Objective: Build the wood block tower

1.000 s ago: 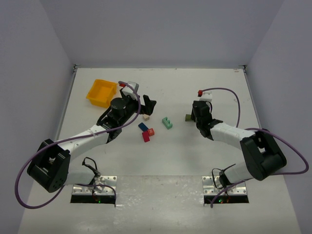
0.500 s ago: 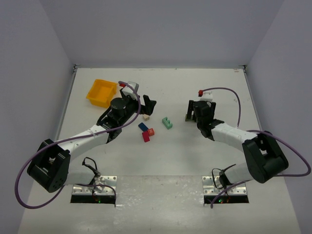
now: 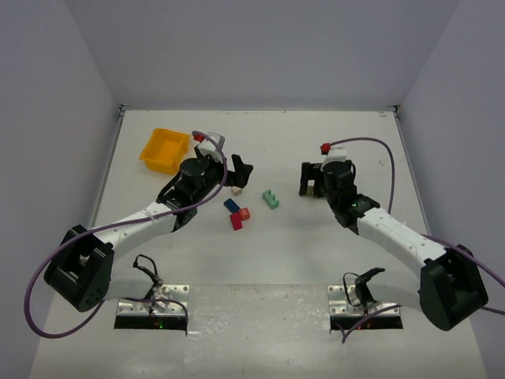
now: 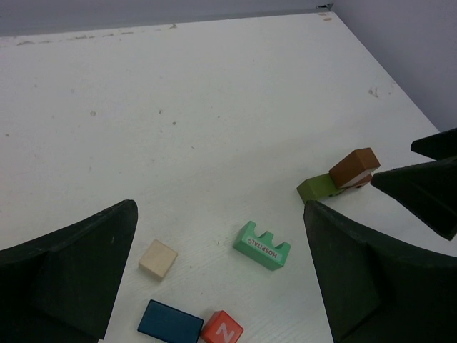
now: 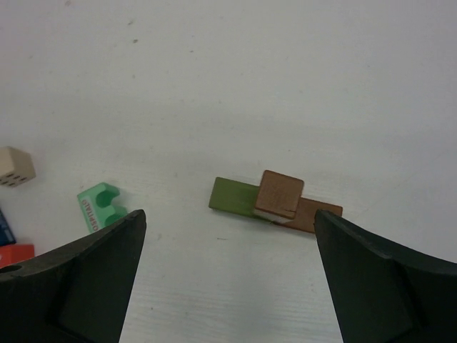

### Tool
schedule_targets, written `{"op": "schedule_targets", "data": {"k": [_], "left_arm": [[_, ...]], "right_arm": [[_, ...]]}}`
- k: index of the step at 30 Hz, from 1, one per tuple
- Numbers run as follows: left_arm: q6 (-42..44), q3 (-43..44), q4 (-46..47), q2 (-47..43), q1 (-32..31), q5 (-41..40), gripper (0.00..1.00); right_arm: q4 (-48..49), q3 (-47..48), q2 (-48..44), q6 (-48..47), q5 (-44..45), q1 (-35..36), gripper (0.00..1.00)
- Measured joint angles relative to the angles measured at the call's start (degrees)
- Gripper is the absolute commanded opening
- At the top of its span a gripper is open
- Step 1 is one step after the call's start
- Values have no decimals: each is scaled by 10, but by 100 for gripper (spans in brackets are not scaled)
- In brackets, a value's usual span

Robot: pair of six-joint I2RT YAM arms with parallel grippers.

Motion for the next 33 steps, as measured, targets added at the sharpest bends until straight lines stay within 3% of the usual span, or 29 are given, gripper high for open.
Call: {"op": "schedule_targets", "data": {"k": [6, 10, 18, 33], "left_arm": [[-27, 19, -44, -1, 0, -45, 100], [-61, 36, -89, -3, 18, -94, 100], [-142, 37, -128, -1, 159, -64, 100], [-163, 37, -146, 34, 184, 18, 100]], "right_arm": [[-29, 19, -19, -44, -29, 99, 99], [-45, 44, 27, -47, -32, 165, 99], [-68, 99, 196, -38, 6, 268, 99], [-77, 189, 349, 27, 48, 289, 99]]}}
